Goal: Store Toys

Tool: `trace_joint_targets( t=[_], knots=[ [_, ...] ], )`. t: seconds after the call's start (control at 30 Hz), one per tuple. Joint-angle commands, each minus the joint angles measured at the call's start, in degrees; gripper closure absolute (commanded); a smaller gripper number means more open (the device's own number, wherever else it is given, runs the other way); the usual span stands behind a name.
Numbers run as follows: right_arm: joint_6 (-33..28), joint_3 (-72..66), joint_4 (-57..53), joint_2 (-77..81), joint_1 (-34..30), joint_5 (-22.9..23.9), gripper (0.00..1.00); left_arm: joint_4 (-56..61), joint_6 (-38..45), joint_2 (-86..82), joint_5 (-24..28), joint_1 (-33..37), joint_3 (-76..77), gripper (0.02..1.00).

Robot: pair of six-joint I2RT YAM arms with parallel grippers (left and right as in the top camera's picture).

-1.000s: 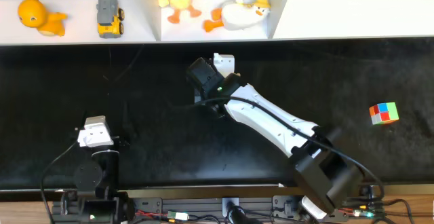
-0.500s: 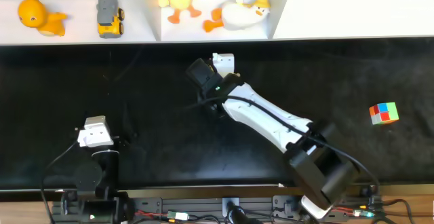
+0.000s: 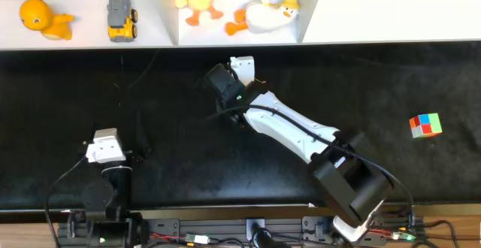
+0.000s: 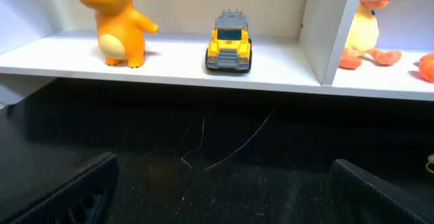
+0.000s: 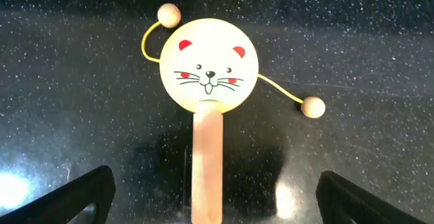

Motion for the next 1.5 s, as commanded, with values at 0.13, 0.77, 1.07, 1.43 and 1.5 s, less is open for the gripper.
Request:
trace_joint_targets(
  t=[0.13,0.77,1.07,1.43,1.5],
  knots=[
    [-0.7,1.7,0.5,3.2,-0.3,-1.5,0.036,-0.2,1.3,-0.6,0.0,-0.3,0.0,0.020],
    [-0.7,1.7,0.5,3.5,-0.3,-2.3,0.627,-0.2,1.2,-0.6,0.0,-0.3,0.0,0.023],
    [-0.4,1.7,0.5,3.4,-0.3,-2.5,0.801,-0.2,1.3,-0.6,0.0,-0.3,0.0,0.020],
    [-0.5,1.7,-0.2,1.3,-0.3,-3.3,0.879,-0.2,1.2,-0.6,0.0,-0.3,0.0,0.020],
    [-0.5,1.7,-1.2,0.3,-0.3,-3.3,0.884,-0.2,1.2,-0.6,0.0,-0.3,0.0,0.020]
  ],
)
